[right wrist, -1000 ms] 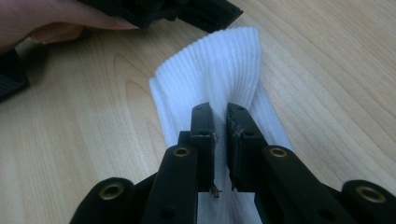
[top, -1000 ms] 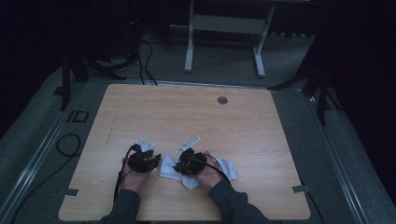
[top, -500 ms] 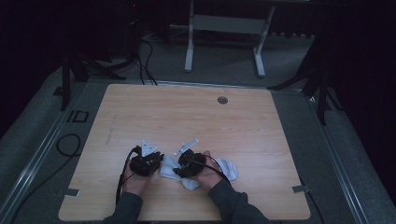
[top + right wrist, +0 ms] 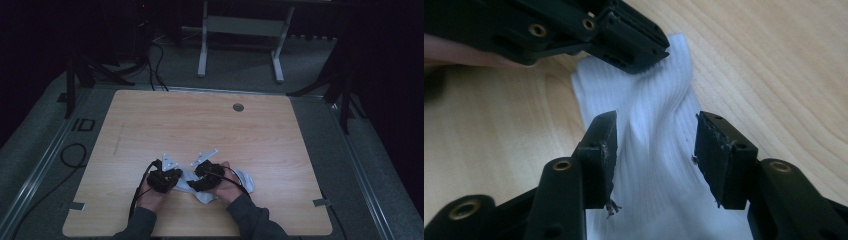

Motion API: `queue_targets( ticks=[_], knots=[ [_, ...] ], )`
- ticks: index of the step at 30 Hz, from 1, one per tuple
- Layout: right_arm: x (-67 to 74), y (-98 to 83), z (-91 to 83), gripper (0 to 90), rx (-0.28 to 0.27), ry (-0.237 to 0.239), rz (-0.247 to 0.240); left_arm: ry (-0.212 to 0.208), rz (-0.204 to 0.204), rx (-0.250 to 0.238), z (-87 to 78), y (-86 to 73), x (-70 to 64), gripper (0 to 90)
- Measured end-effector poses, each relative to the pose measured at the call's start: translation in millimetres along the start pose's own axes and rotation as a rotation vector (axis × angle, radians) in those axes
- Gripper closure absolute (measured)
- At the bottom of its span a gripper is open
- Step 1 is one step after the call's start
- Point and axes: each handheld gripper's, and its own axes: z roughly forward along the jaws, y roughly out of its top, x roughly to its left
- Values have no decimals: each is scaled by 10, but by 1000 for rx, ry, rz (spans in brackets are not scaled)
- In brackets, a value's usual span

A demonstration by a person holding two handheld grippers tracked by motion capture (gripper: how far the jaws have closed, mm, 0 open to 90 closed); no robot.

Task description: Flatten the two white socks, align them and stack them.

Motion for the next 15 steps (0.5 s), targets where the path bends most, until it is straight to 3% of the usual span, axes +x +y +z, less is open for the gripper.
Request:
queue_targets(
  ticks=[7,15],
  knots=[
    [-51,-83,-266,506,-55,-32,17,6,4,7,6,0,-5,859],
    [-187,-290,-609,502,-131,-45,89,12,5,5,11,-1,-11,860]
  ],
)
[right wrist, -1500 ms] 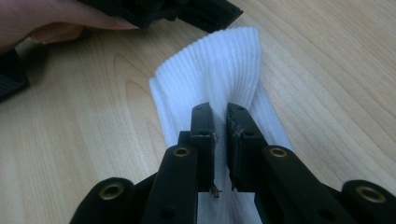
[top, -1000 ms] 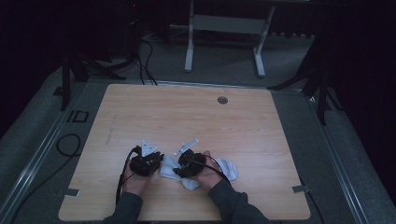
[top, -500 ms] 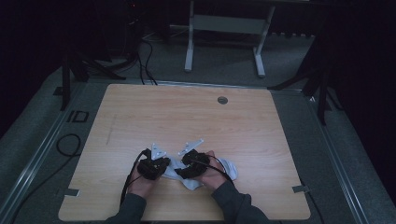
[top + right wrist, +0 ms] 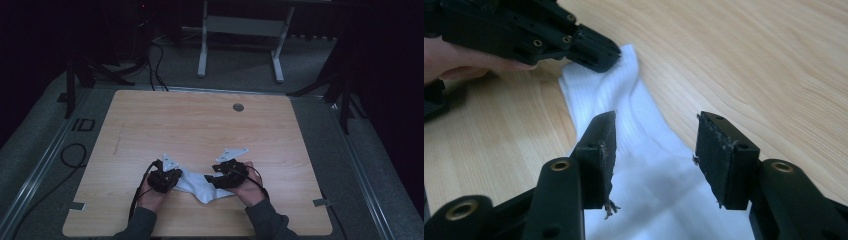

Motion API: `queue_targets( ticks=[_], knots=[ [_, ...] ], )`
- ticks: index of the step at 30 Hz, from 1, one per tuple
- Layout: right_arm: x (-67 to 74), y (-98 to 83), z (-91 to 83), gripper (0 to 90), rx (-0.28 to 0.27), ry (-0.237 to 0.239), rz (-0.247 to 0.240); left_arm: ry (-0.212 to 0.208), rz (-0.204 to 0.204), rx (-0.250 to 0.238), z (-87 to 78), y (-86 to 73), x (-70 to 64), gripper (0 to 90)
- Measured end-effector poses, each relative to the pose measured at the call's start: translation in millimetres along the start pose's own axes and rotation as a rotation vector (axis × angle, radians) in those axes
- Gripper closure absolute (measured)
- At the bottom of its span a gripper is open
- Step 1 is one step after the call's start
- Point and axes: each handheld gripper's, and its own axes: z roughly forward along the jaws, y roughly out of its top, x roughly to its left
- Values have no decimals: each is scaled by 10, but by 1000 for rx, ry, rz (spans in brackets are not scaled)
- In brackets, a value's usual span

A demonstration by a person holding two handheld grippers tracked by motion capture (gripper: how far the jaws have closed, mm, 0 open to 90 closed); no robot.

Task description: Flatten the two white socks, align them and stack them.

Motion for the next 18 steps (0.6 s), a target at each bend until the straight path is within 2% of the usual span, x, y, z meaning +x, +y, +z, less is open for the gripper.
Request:
queue_targets(
  ticks=[1,2,3,4,5,6,7,12,18],
  knots=[
    [-39,-39,-75,502,-13,-19,13,0,0,0,0,0,1,861],
    [-39,-39,-75,502,-13,-19,13,0,0,0,0,0,1,861],
    [-81,-76,-140,500,-22,-45,19,0,-1,0,1,0,2,862],
    [-81,-76,-140,500,-22,-45,19,0,-1,0,1,0,2,862],
    [-126,-115,-199,500,-28,-73,27,2,0,-1,1,0,1,862],
    [-126,-115,-199,500,-28,-73,27,2,0,-1,1,0,1,862],
    [-176,-156,-248,501,-33,-101,36,2,-3,-3,3,0,-2,862],
    [-285,-246,-330,503,-48,-140,71,5,1,2,0,1,8,861],
    [-491,-432,-430,530,-46,-189,155,4,-6,0,1,-1,12,861]
  ],
)
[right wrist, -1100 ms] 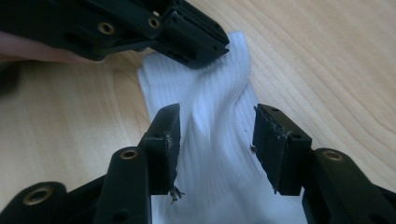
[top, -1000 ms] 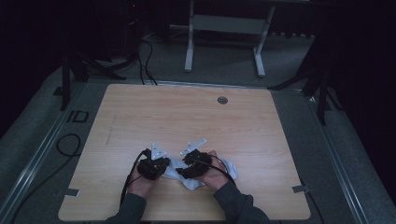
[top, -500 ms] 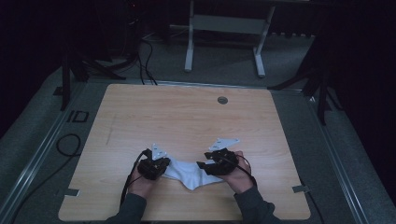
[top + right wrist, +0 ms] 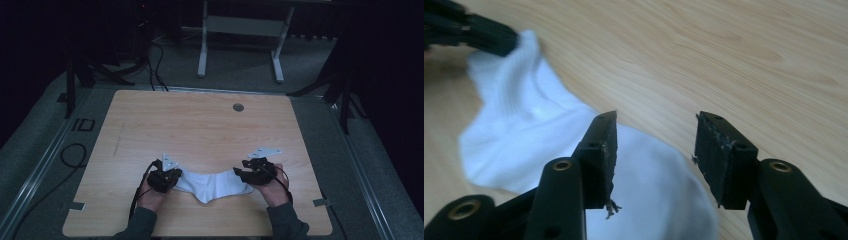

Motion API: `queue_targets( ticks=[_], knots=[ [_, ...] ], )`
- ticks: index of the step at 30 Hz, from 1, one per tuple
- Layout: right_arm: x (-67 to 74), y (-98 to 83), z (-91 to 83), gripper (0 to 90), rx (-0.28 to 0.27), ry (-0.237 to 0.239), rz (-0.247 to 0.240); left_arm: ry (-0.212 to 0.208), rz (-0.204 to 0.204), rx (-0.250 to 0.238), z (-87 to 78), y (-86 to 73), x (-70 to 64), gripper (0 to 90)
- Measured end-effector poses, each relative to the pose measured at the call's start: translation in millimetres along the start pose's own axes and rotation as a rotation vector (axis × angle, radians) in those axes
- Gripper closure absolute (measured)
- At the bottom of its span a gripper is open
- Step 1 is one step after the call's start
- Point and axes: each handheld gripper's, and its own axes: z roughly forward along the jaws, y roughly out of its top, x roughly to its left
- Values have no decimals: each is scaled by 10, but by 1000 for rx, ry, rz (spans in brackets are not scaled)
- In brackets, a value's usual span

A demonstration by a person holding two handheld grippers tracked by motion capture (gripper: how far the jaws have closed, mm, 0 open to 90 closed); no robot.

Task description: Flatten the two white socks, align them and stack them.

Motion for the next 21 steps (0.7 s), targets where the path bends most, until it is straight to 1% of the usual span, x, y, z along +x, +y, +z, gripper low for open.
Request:
queue_targets(
  ticks=[2,3,5,6,7,8,9,11,12,13,14,15,17,18,21],
  knots=[
    [-54,-28,-12,578,2,-9,20,0,0,0,0,0,-1,861],
    [-83,-46,-21,622,5,-13,28,0,-1,0,0,0,0,861],
    [-112,-74,-22,658,17,-11,35,0,-2,1,0,1,1,861],
    [-112,-74,-22,658,17,-11,35,0,-2,1,0,1,1,861],
    [-121,-108,-7,651,31,-5,46,0,-2,1,0,1,1,861],
    [-119,-120,2,636,35,6,47,-1,-3,0,1,1,1,861],
    [-106,-141,23,617,42,19,47,-2,-4,2,0,1,2,861],
    [-83,-163,60,596,53,27,40,-1,-1,2,0,2,2,861],
    [-73,-170,78,605,61,29,38,-1,-1,2,0,2,2,861],
    [-64,-177,96,649,70,31,32,-1,-1,3,-1,2,1,861],
    [-64,-177,96,649,70,31,32,-1,-1,3,-1,2,1,861],
    [-45,-193,125,784,95,5,6,-4,-4,2,0,1,3,861],
    [-38,-201,124,864,105,-20,-11,-5,-5,1,0,0,4,861],
    [-38,-201,124,864,105,-20,-11,-5,-5,1,0,0,4,861],
    [-71,-192,43,876,88,-31,-13,-5,-5,2,0,0,5,861]
  ],
)
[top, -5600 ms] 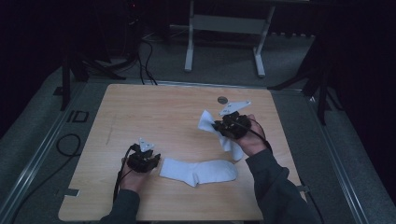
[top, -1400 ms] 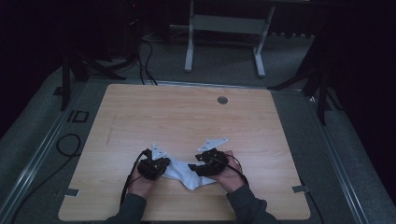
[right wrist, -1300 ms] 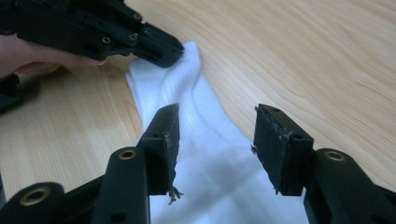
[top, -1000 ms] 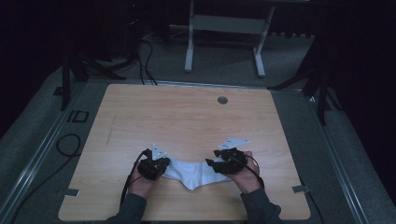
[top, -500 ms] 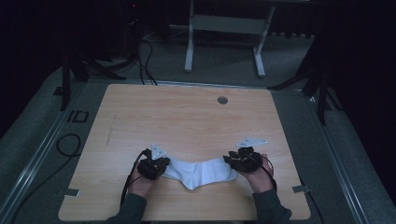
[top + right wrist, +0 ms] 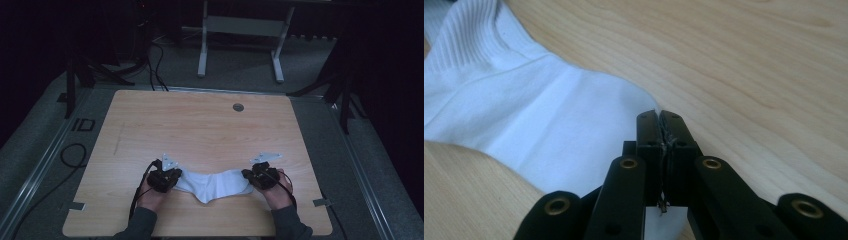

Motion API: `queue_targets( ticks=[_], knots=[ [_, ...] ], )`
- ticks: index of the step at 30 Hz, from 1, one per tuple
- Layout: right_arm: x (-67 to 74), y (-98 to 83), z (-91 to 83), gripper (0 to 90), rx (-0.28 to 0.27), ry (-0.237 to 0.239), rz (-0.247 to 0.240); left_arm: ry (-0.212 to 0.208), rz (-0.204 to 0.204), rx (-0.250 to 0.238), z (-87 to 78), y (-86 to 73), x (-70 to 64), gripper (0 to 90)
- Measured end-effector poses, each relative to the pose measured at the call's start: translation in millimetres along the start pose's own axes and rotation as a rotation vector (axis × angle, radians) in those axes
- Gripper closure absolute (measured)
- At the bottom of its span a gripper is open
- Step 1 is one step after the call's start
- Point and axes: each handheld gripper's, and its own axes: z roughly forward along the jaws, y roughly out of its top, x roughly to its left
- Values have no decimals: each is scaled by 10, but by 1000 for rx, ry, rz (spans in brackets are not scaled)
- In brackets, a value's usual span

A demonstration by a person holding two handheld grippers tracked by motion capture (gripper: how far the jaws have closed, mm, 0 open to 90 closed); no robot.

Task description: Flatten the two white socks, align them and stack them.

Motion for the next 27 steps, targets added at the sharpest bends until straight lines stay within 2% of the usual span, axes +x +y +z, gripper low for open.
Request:
queue_targets(
  ticks=[10,22,27],
  knots=[
    [-138,-36,-217,877,-45,-19,43,0,0,-1,1,-1,1,861],
    [-204,-43,-330,876,-92,-33,61,-1,3,-1,5,-2,4,861],
    [-200,-30,-326,875,-104,-42,62,-2,4,-3,7,-2,3,860]
  ],
)
